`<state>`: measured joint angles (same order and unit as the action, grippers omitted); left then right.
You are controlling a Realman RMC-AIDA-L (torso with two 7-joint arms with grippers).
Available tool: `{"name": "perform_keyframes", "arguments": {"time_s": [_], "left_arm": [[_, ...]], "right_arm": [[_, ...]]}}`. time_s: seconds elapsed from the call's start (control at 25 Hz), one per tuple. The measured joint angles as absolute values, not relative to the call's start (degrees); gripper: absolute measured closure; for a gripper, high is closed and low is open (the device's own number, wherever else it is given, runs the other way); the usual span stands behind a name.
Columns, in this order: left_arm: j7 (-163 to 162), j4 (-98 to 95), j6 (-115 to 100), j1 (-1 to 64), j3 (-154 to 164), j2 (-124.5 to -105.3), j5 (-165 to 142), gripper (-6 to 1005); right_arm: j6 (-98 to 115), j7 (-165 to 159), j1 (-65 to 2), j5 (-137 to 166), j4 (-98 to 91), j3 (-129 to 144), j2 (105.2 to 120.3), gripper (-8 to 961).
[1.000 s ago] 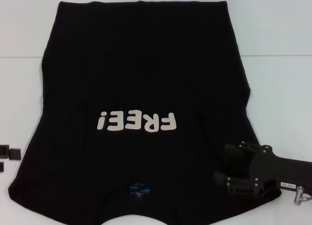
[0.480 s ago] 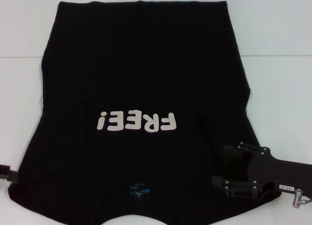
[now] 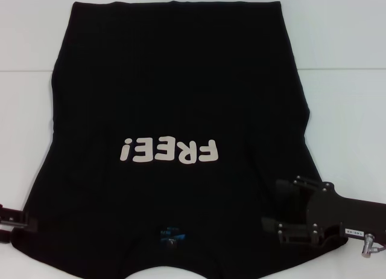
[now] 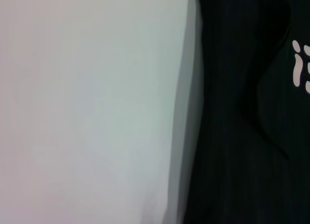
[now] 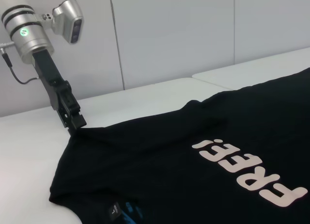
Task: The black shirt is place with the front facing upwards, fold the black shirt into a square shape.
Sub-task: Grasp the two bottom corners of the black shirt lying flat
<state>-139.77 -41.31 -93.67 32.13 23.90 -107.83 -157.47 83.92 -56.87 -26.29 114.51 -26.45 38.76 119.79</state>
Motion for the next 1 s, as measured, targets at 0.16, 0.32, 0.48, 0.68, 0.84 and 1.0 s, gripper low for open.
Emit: {"name": "perform_keyframes", "arguments": {"time_s": [0.16,0.32,0.48,0.68,0.84,1.0], "left_arm": [[-139.6,-41.3,-93.1,32.2,24.0,-107.98,-157.5,182],[-139.4,-41.3,-92.9,32.2,24.0,-108.18,-157.5,183],[-138.9,-41.3,-93.6,32.6,24.1,-108.75,-157.3,184],[-138.5,-41.3,-93.8,33.0,25.2,-109.04,-157.4,198],[-138.5,-42.1,-93.8,33.0,26.7,-109.32,-157.4,231],[-138.5,-42.6,-93.2,32.7,27.5,-109.56,-157.3,311]], "right_arm": [[84.3,-57.0,-26.3,114.5,-26.5,38.7,119.79,38],[84.4,-57.0,-26.3,114.5,-26.5,38.7,119.79,37],[84.7,-57.0,-26.3,114.2,-26.5,38.7,119.79,37],[84.8,-57.0,-26.3,114.1,-26.5,38.6,119.79,37],[84.8,-57.1,-26.3,114.1,-26.5,38.6,119.79,37],[84.9,-57.1,-26.4,113.8,-26.5,38.6,119.79,37]]}}
